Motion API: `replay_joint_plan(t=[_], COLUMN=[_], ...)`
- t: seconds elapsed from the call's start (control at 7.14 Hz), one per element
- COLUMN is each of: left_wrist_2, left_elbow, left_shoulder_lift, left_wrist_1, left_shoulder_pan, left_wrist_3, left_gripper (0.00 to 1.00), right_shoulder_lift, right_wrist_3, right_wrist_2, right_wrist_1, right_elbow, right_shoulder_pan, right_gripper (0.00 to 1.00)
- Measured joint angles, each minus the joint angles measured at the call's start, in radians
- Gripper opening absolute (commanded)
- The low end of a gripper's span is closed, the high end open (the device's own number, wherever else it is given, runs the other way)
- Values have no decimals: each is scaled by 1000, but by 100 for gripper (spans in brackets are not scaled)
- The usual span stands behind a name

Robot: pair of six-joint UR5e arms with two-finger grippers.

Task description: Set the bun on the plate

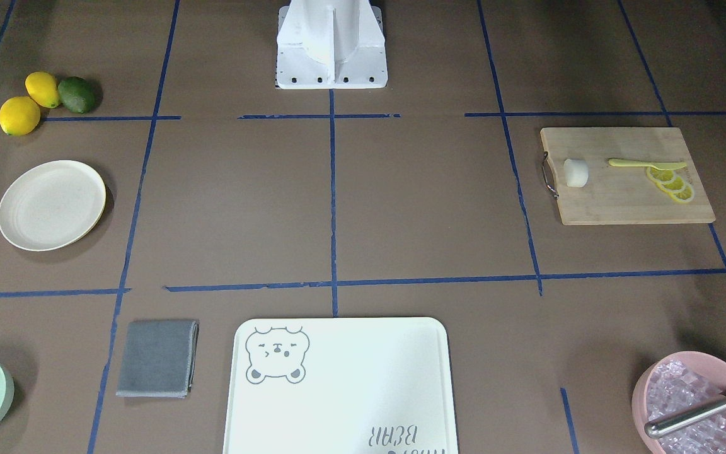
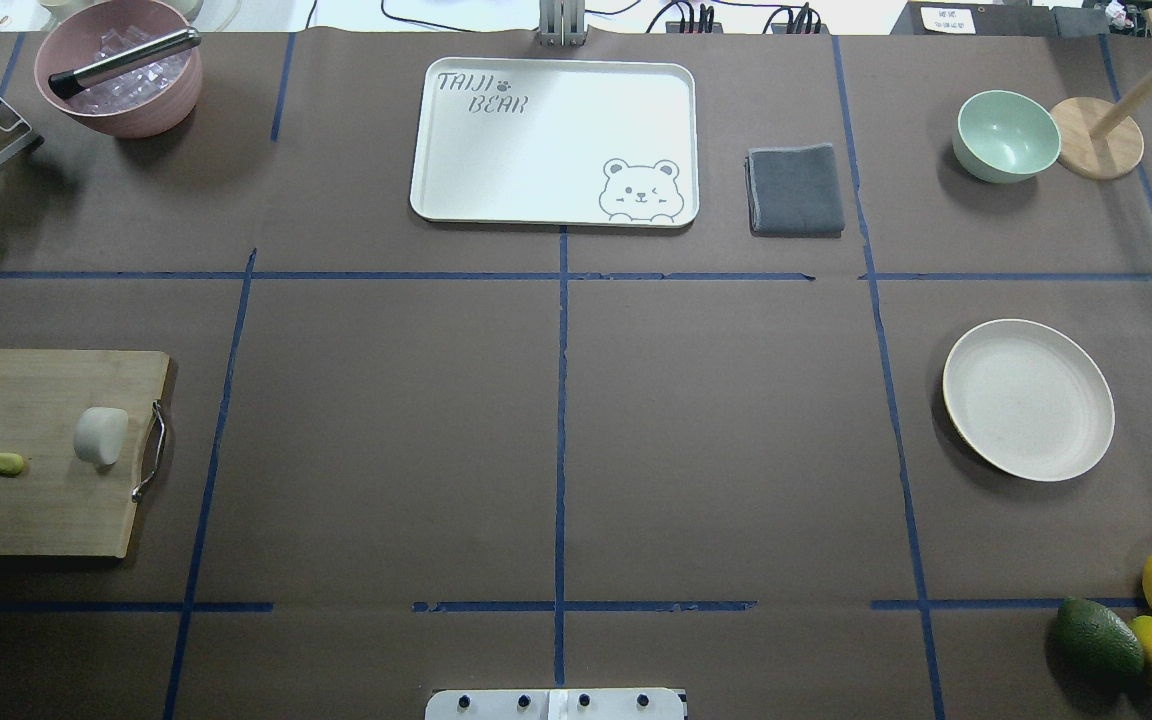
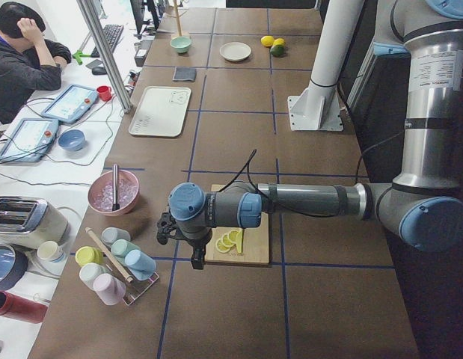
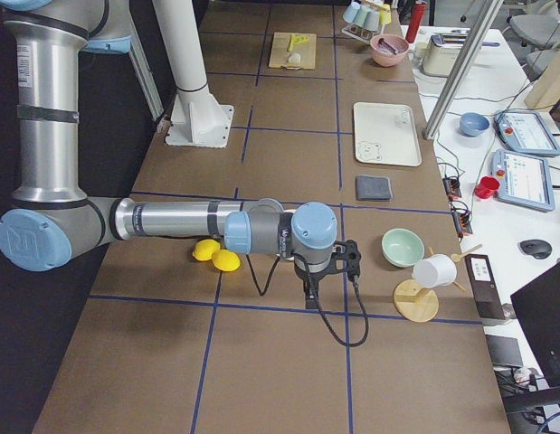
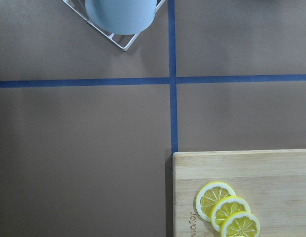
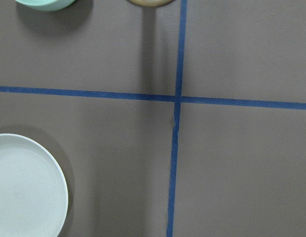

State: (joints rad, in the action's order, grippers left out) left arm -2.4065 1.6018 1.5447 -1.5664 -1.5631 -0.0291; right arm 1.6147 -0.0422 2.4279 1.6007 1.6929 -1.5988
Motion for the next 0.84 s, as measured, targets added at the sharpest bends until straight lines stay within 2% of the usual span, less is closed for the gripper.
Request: replay_joint_plan(t=[0.42, 0.56, 0.84], left_wrist_2=[1, 0, 1], left_elbow=[0, 1, 3], left_shoulder_lift=[0, 0, 0], left_wrist_1=[-4, -4, -4], left_shoulder_pan=[0, 0, 0], left_wrist_3=[-1, -1, 0], left_gripper=[100, 100, 100], right_shoulder_lift=[-23, -18, 38], right_wrist_3=[54, 157, 442], right_wrist_2=[79, 64, 0], right_wrist_1=[-43, -114, -383], right_elbow=[-38, -37, -41], right_shoulder_pan=[66, 109, 217], right_gripper=[100, 100, 100])
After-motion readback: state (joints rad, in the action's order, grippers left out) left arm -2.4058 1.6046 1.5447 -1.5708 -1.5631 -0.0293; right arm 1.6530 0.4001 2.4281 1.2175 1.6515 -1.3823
